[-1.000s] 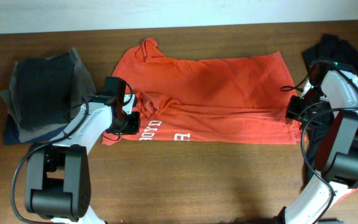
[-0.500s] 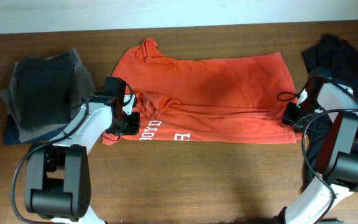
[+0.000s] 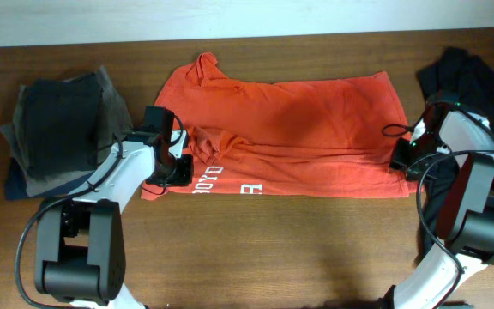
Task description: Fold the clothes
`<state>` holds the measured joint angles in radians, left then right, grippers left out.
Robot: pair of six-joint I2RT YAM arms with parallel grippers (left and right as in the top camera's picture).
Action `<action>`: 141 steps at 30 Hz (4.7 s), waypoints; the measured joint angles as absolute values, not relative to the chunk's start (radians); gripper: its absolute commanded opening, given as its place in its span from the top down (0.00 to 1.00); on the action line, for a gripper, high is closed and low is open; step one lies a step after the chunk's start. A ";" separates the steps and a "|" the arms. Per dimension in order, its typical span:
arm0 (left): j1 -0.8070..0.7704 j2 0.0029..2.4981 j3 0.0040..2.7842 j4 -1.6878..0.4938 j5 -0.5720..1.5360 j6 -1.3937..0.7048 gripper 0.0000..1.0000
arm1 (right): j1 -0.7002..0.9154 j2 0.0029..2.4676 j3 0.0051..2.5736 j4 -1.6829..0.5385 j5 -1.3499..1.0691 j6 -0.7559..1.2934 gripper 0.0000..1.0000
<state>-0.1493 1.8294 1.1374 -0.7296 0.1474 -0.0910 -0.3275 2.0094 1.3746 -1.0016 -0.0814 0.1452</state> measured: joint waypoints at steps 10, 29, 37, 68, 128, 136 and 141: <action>-0.149 1.829 1.137 -0.734 0.147 -0.091 0.72 | -0.327 2.009 1.431 -1.017 -0.081 0.141 0.54; -0.149 1.829 1.137 -0.740 0.147 -0.091 0.72 | -0.327 2.009 1.404 -0.961 -0.081 0.132 0.60; -0.149 1.829 1.137 -0.741 0.147 -0.091 0.72 | -0.327 2.009 1.359 -0.917 -0.081 0.132 0.70; -0.149 1.829 1.137 -0.737 0.147 -0.091 0.72 | -0.327 2.009 1.555 -0.931 -0.093 0.131 0.75; -0.093 1.780 1.037 -0.727 -0.184 -0.198 0.57 | -0.327 2.006 1.319 -1.192 0.049 0.157 0.54; -0.018 1.770 1.040 -0.759 -0.200 -0.256 0.55 | -0.327 2.006 1.318 -1.189 0.049 0.158 0.54; -0.019 1.647 1.047 -0.783 -0.168 -0.260 0.51 | -0.327 2.006 1.318 -1.188 0.049 0.157 0.54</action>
<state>-0.0193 1.6470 1.0470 -0.7834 -0.1677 -0.2596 -0.3275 2.0056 1.3182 -1.1885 0.0490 0.1574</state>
